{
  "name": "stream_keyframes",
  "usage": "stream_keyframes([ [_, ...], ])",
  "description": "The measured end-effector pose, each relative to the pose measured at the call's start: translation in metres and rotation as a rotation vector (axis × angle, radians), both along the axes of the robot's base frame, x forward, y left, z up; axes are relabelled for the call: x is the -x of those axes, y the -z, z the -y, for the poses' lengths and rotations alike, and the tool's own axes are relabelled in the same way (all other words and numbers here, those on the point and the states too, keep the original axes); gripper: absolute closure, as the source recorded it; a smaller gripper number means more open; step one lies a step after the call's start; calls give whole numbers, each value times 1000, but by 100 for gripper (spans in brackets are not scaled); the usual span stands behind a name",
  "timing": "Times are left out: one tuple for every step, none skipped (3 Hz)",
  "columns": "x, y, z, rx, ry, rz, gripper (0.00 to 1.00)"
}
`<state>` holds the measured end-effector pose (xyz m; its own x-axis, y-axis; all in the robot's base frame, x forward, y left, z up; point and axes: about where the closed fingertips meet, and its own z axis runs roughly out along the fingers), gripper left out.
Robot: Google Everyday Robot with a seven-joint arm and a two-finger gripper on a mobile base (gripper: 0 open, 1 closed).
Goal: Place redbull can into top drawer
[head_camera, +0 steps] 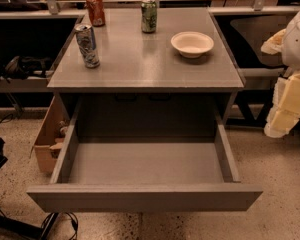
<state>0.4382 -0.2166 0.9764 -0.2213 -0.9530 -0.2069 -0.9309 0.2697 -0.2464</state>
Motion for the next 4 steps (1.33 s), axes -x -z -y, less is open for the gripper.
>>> stream_keyframes([
  [0, 0, 0, 0, 0, 0, 0],
  [-31, 5, -9, -69, 1, 35, 0],
  [-101, 34, -48, -342, -18, 103, 0],
  [-146, 54, -104, -641, -103, 174, 0],
])
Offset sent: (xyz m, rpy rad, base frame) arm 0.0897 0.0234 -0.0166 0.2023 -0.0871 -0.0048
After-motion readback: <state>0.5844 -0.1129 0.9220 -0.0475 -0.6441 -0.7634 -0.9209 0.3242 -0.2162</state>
